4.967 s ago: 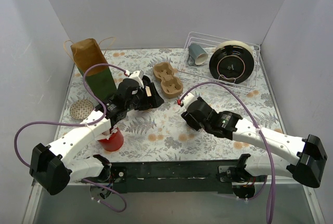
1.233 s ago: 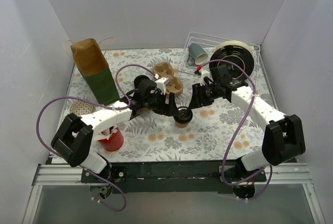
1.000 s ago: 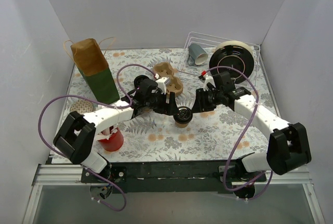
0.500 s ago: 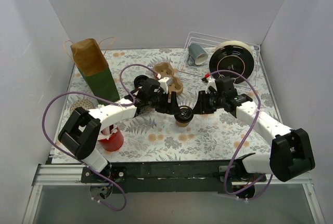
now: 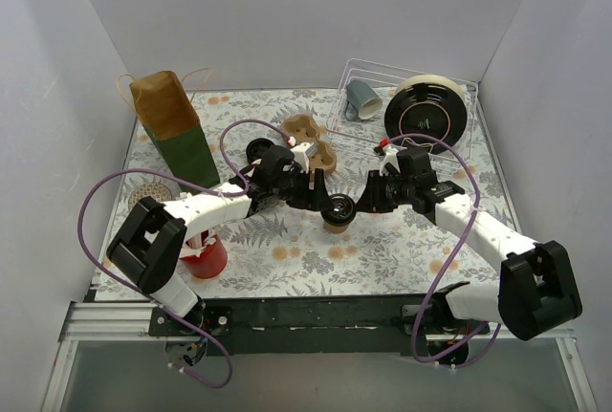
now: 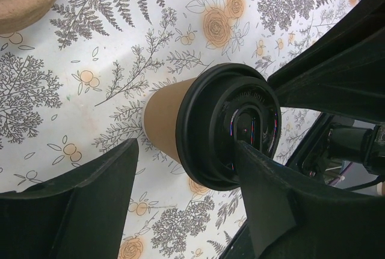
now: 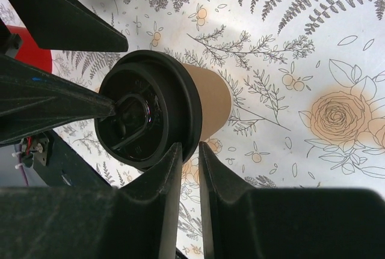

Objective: Pack the takeout coffee

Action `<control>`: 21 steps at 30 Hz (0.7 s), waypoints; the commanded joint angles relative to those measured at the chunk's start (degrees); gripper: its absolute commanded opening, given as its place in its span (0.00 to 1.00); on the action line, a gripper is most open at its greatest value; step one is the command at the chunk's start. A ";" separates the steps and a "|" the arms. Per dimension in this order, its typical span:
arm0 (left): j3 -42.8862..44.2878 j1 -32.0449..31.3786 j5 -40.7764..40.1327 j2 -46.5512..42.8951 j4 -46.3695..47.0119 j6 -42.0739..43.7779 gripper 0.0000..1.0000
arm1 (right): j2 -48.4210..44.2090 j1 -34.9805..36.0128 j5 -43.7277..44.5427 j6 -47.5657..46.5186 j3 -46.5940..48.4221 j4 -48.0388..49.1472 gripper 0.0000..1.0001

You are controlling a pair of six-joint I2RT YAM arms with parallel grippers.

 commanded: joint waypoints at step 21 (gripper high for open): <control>-4.97 -0.75 -2.56 2.36 0.72 -1.01 0.59 | -4.64 0.51 10.99 3.98 -17.58 6.50 0.18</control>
